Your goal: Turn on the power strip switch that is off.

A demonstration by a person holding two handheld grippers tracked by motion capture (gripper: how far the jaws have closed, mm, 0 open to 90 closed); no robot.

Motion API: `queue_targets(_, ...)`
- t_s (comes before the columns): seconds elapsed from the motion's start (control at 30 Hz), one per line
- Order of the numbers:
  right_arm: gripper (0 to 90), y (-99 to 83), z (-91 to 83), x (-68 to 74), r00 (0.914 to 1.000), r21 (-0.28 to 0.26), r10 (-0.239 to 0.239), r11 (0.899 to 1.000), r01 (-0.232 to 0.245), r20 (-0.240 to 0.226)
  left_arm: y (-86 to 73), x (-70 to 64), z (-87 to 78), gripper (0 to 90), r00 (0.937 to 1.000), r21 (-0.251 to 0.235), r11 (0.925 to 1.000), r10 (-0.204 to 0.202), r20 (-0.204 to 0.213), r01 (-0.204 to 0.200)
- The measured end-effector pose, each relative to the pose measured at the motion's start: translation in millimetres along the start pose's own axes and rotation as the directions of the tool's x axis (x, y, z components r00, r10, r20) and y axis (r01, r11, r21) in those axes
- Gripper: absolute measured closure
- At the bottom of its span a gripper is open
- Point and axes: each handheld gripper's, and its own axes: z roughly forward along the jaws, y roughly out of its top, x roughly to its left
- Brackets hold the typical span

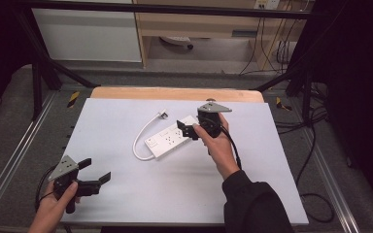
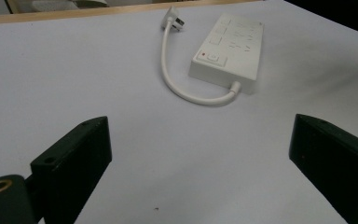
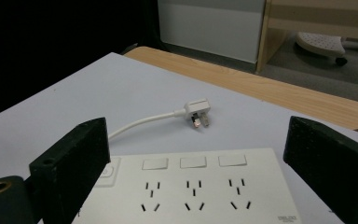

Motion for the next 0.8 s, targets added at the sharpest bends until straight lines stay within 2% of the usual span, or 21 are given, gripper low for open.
queue_targets(0.17, 7.2, -3.3, -10.9, -6.9, 0.9999, -0.005, 0.004, 1.000, -0.004, 0.012, -1.3, 0.5, -1.3, 5.8, 0.9998, -0.001, 0.9998, -0.020, 0.003, 0.020)
queue_targets(0.3, 7.7, -6.7, -20.5, -13.2, 0.9999, -0.003, 0.014, 1.000, -0.014, 0.010, 0.4, 0.2, -5.0, 6.3, 0.9997, -0.029, 0.9993, -0.025, -0.009, 0.024)
queue_targets(0.53, 8.0, -10.3, -38.3, -23.2, 0.9992, -0.028, 0.031, 0.999, -0.031, 0.026, -0.6, 1.6, -6.9, 5.9, 0.9988, -0.033, 0.9983, -0.048, -0.008, 0.048)
queue_targets(0.67, 7.2, -12.3, -46.5, -26.0, 0.9987, -0.015, 0.008, 1.000, -0.007, 0.051, -1.4, 0.9, -7.5, 5.6, 0.9990, -0.024, 0.9987, -0.044, 0.006, 0.044)
queue_targets(0.8, 6.8, -15.7, -53.4, -29.1, 0.9985, -0.011, 0.008, 1.000, -0.007, 0.054, -2.2, 1.0, -9.5, 5.6, 0.9988, -0.029, 0.9984, -0.049, 0.007, 0.049)
